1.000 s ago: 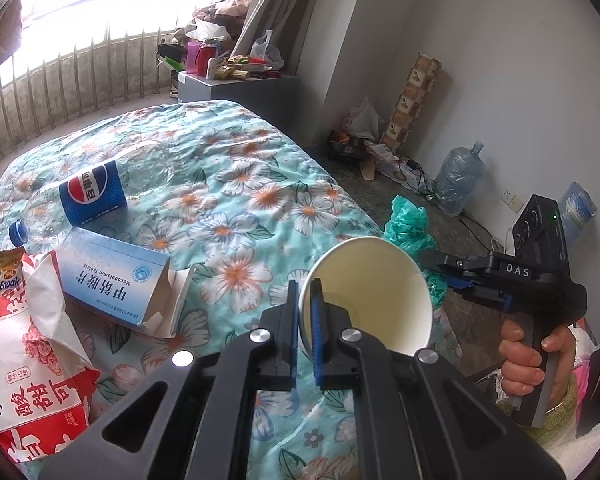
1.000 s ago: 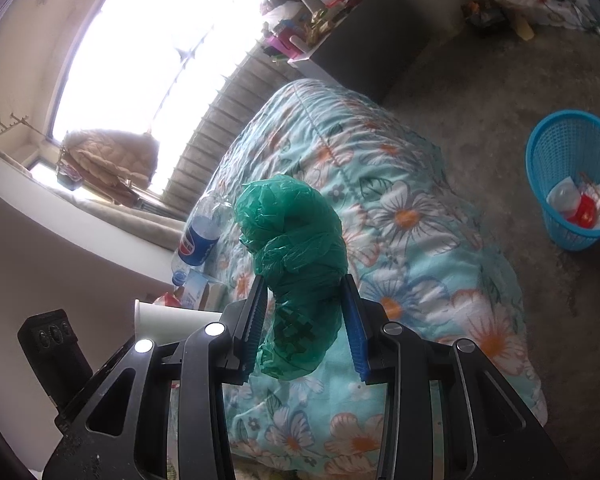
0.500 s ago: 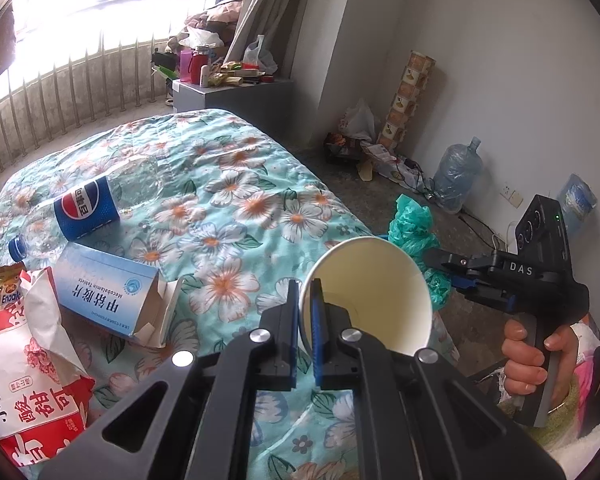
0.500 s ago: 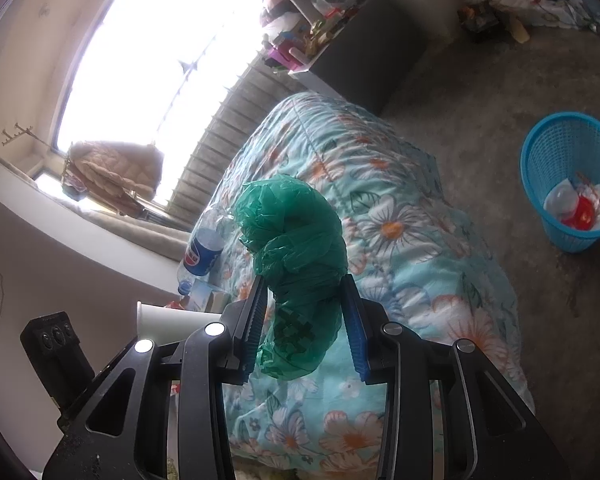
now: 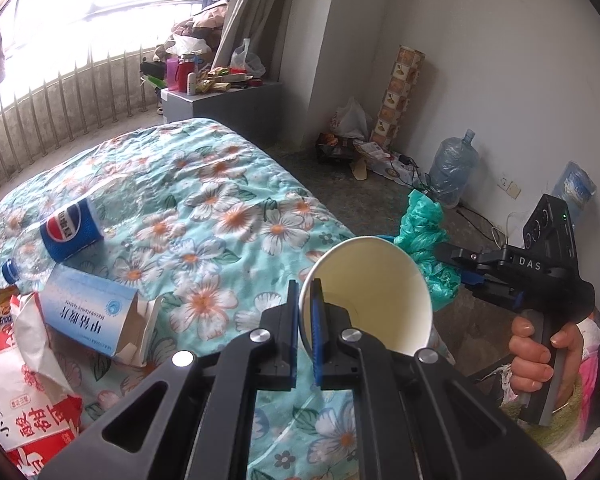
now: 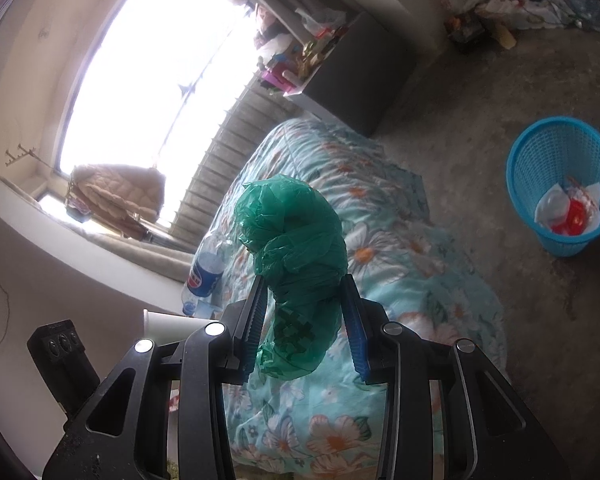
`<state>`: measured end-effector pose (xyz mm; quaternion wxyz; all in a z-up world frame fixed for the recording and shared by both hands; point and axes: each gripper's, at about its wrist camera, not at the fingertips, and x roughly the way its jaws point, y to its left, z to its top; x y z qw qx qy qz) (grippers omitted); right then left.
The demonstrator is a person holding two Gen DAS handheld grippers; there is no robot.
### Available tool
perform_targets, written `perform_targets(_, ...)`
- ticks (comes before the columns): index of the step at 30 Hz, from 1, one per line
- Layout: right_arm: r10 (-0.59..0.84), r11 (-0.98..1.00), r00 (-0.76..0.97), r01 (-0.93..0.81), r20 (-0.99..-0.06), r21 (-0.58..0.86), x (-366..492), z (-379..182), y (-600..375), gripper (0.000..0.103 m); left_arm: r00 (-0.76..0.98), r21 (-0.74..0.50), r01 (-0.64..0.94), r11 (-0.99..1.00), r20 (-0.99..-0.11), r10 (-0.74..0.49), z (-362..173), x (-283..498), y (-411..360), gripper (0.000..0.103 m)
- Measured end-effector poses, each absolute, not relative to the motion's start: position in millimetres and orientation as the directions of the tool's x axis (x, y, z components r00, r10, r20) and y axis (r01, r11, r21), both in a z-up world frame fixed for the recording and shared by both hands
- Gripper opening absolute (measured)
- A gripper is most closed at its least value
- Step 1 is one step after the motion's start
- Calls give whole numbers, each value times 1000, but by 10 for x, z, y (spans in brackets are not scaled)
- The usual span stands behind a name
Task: Collect trash
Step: 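Hold the green bag in the right gripper while the left gripper lifts the paper cup, then open both grippers over the blue wastebasket to drop the cup and green bag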
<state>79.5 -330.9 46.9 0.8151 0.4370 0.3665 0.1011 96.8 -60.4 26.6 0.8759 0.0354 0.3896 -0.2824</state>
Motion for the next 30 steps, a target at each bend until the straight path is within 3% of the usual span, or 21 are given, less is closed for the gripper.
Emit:
perform_targets(6, 320, 576, 788, 280, -527, 768, 535, 463, -3894, 35, 500, -156, 599, 786, -693, -519, 332, 1193, -1067, 5)
perform_targets(10, 106, 524, 796, 465, -597, 714, 191, 354, -4473, 35, 418, -190, 677, 712, -696, -583, 328, 1480, -1677, 5)
perform_targets(13, 28, 465, 768, 556, -639, 689, 34, 191, -4727, 35, 345, -216, 711, 670, -722, -599, 226, 1685, -2183, 5)
perform_targets(22, 38, 328, 706, 660, -707, 677, 298, -565, -5201, 36, 145, -241, 742, 626, -854, -500, -640, 2431, -3900, 5)
perform_targets(25, 43, 298, 694, 678, -719, 672, 464, -852, -5412, 41, 92, -275, 713, 645, -875, -475, -956, 2659, -4311, 6)
perform_targets(26, 46, 287, 697, 677, -716, 678, 554, -964, -5494, 48, 61, -298, 701, 648, -880, -470, -1054, 2714, -4413, 15)
perform_targets(27, 46, 280, 703, 672, -709, 685, 617, -1103, -5582, 60, 26, -319, 688, 652, -887, -461, -1163, 2757, -4504, 32)
perform_targets(28, 41, 274, 694, 684, -719, 676, 650, -1228, -5626, 63, 1, -322, 669, 670, -901, -434, -1307, 2808, -4622, 40)
perform_targets(30, 64, 247, 626, 745, -778, 620, 731, -1535, -5719, 64, 15, -295, 664, 687, -914, -406, -1430, 2827, -4728, 46)
